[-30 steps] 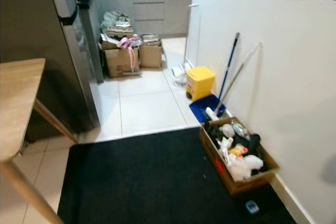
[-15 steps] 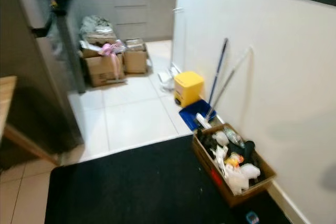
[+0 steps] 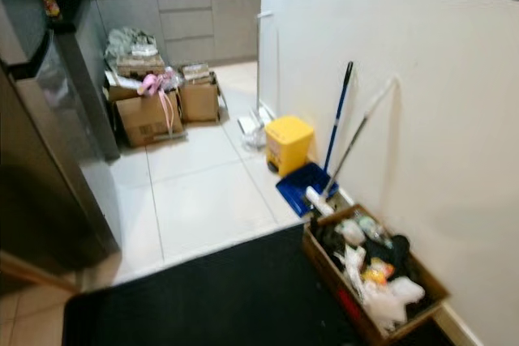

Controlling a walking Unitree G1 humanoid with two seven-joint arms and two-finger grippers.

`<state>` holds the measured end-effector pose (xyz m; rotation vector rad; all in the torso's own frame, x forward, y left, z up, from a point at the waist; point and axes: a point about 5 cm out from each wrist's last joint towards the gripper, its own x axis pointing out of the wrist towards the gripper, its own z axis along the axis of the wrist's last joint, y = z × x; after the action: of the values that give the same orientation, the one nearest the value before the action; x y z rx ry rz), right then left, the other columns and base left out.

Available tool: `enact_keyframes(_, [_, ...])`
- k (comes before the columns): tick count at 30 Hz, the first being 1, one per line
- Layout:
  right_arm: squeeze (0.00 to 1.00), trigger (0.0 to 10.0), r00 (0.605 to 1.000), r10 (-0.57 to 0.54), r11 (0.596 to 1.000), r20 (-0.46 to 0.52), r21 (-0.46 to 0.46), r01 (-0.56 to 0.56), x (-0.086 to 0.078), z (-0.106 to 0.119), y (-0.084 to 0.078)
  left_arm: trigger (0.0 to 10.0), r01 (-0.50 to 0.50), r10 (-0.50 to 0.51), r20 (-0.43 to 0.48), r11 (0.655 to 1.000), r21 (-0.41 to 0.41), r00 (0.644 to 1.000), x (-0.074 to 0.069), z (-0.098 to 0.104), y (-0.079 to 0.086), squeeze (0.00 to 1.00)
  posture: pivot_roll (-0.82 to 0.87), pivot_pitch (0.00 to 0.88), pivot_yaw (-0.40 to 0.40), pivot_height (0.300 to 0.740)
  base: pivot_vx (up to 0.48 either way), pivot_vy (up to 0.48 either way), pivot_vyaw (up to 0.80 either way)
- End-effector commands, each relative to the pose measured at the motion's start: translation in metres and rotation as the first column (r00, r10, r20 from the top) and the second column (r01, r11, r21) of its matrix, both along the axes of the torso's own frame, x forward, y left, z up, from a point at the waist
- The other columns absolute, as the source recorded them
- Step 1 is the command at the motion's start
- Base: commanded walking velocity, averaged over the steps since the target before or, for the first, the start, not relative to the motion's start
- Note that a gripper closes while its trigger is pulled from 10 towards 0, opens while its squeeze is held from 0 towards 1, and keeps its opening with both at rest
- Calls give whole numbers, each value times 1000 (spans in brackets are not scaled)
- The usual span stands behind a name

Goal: Restocking fridge

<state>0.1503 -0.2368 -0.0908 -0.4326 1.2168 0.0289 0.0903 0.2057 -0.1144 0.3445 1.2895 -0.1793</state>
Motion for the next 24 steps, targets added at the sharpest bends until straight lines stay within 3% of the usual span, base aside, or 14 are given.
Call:
enact_keyframes(1, [0,10000,1000,0,1000,7,21,0,1,-1,6,10000,-1,1,54,1000,-15,999,12,2,-5,0,-56,0,22,740,364,0,0])
enact_keyframes(24, [0,10000,1000,-10,999,13,52,10,0,-2,8,10000,13,-12,51,1000,-18,999,12,2,-5,0,-64,0,26,740,364,0,0])
